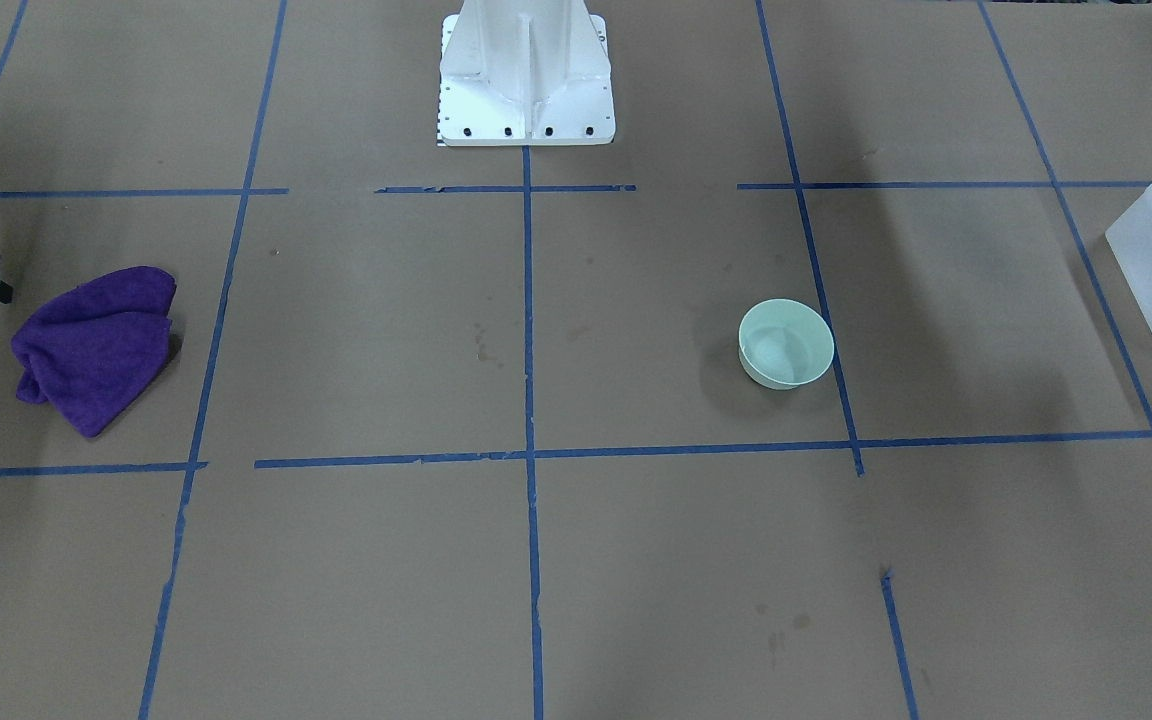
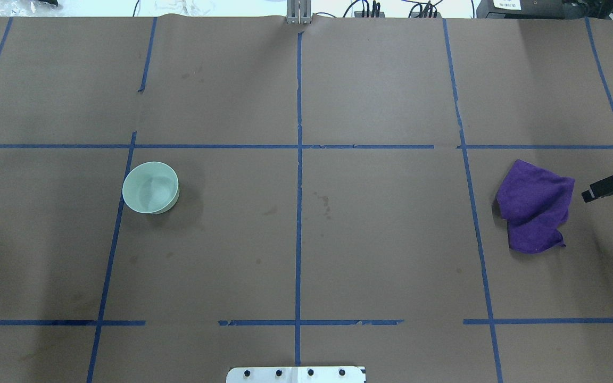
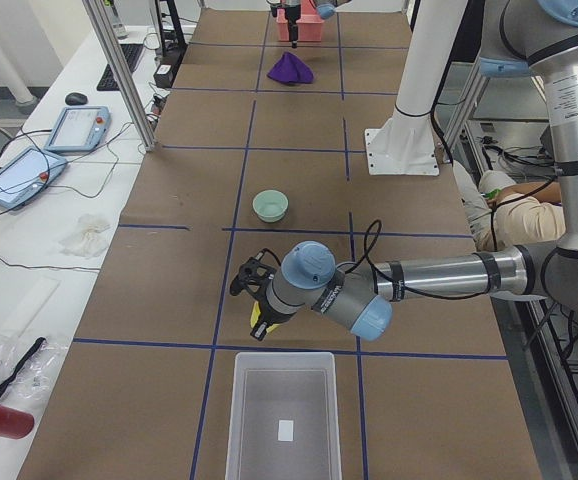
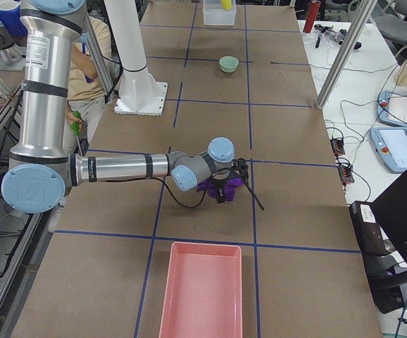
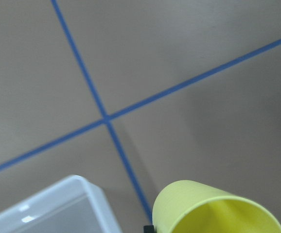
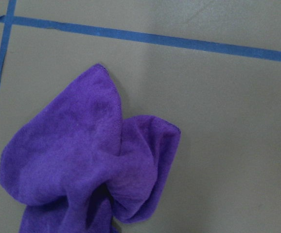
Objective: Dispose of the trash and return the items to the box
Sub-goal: 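Drop the cup into the clear bin while the right gripper grasps the purple cloth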
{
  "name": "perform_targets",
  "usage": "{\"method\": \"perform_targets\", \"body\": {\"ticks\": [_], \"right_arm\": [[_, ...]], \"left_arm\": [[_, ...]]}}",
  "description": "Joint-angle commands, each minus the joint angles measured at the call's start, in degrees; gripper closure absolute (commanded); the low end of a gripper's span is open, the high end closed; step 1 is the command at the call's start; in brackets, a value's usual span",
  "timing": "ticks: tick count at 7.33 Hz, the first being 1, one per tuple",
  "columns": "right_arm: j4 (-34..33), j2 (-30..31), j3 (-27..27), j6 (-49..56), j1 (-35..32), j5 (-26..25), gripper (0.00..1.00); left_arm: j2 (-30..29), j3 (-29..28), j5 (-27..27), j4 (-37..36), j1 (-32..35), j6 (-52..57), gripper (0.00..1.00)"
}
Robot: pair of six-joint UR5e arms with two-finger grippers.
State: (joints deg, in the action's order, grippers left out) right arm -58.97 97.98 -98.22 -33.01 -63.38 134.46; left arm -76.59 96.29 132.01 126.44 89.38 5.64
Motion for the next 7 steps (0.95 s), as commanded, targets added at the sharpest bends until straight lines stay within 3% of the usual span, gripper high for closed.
{"method": "perform_targets", "body": {"ticks": [1, 2, 3, 4, 5, 6, 7], "right_arm": [[6.1, -0.9, 0.7, -18.0, 4.0, -1.1, 0.0], [6.1, -1.3, 0.7, -20.0, 4.1, -1.6, 0.0], [6.1, -2.0, 0.9, -20.5, 6.0, -5.1, 0.0], [6.1, -2.3, 0.8, -22.3, 7.3, -8.0, 0.13], [6.1, -2.2, 0.4, -23.3, 7.2, -7.9, 0.87], [6.1, -2.1, 0.3, -23.3, 7.2, -8.1, 1.0], [6.1, -2.0, -0.4, -23.3, 7.0, -8.1, 1.0]], "left_arm": [[-2.5, -0.9, -1.9, -3.0, 2.6, 4.1, 1.0], [-2.5, -0.9, -1.9, -3.0, 2.6, 4.2, 1.0], [-2.5, -1.5, -2.4, -2.9, 2.6, 4.3, 1.0], [-2.3, -3.4, -3.8, -2.7, 2.6, 4.3, 1.0], [-2.2, -5.5, -4.4, -2.7, 2.6, 5.4, 1.0], [-1.6, -5.7, -4.4, -3.0, 2.6, 7.8, 1.0], [-0.6, -7.8, -4.6, -3.0, 2.6, 7.8, 1.0]]}}
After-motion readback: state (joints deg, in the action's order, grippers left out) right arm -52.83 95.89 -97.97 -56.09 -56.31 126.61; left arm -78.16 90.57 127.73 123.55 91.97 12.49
